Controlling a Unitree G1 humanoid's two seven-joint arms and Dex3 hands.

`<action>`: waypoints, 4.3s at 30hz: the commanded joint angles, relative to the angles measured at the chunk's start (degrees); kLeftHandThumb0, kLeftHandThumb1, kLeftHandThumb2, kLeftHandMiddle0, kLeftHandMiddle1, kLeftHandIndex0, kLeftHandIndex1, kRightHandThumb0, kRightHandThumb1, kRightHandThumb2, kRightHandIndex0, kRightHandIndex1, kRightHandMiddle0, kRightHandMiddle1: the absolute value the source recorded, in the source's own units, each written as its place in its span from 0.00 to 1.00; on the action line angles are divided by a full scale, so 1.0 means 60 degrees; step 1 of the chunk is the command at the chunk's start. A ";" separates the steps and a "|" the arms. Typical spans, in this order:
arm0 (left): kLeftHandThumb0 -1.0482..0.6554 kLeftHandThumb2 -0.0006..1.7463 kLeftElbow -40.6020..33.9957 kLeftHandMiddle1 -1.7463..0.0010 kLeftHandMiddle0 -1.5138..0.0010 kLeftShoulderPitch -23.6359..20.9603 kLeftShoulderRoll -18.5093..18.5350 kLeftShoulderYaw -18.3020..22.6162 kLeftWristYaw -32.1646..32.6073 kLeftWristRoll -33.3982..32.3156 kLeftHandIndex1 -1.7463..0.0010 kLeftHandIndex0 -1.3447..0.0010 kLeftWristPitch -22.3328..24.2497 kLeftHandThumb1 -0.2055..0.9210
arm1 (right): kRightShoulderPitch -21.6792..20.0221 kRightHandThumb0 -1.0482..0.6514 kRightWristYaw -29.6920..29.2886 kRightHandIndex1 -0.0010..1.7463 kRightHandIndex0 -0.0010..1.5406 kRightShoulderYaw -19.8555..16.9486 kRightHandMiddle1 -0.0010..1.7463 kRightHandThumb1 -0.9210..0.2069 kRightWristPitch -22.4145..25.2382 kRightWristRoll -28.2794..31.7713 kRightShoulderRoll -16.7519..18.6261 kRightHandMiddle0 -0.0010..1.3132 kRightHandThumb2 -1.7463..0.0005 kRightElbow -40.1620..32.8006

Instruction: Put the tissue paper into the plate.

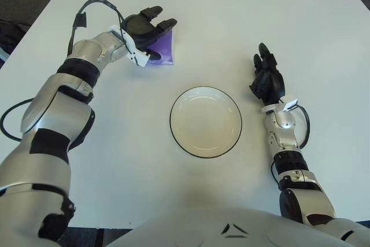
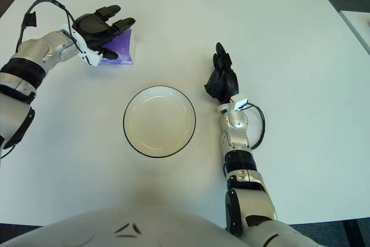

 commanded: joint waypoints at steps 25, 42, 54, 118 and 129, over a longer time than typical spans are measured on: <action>0.00 0.46 0.1172 1.00 1.00 -0.0432 -0.0399 -0.0605 -0.0417 -0.0013 0.99 1.00 0.1568 1.00 | 0.1358 0.12 0.0105 0.00 0.00 -0.0026 0.06 0.00 0.0293 -0.0058 0.0093 0.00 0.40 0.1235; 0.00 0.44 0.0720 1.00 1.00 -0.0488 -0.0508 -0.0398 -0.1933 -0.0436 1.00 1.00 0.2601 1.00 | 0.1361 0.13 0.0502 0.00 0.00 -0.0212 0.07 0.00 0.0346 0.0138 0.0025 0.00 0.40 0.1336; 0.00 0.43 0.0537 1.00 1.00 -0.0480 -0.0691 -0.0525 -0.2640 -0.0405 1.00 1.00 0.3357 1.00 | 0.1401 0.13 0.0493 0.00 0.00 -0.0273 0.08 0.00 0.0266 0.0150 0.0037 0.00 0.40 0.1326; 0.12 0.05 0.2195 0.91 0.66 0.0863 -0.1942 -0.1223 -0.2684 -0.0781 0.30 1.00 0.3362 0.95 | 0.2082 0.13 0.0176 0.00 0.02 -0.0129 0.09 0.00 0.0740 0.0030 0.0081 0.00 0.41 0.0031; 0.34 0.51 0.2676 0.40 0.58 0.1626 -0.1865 -0.1812 0.0429 -0.0459 0.13 0.54 0.2644 0.61 | 0.2137 0.14 0.0024 0.01 0.03 -0.0138 0.10 0.00 0.0663 -0.0041 0.0074 0.00 0.41 -0.0031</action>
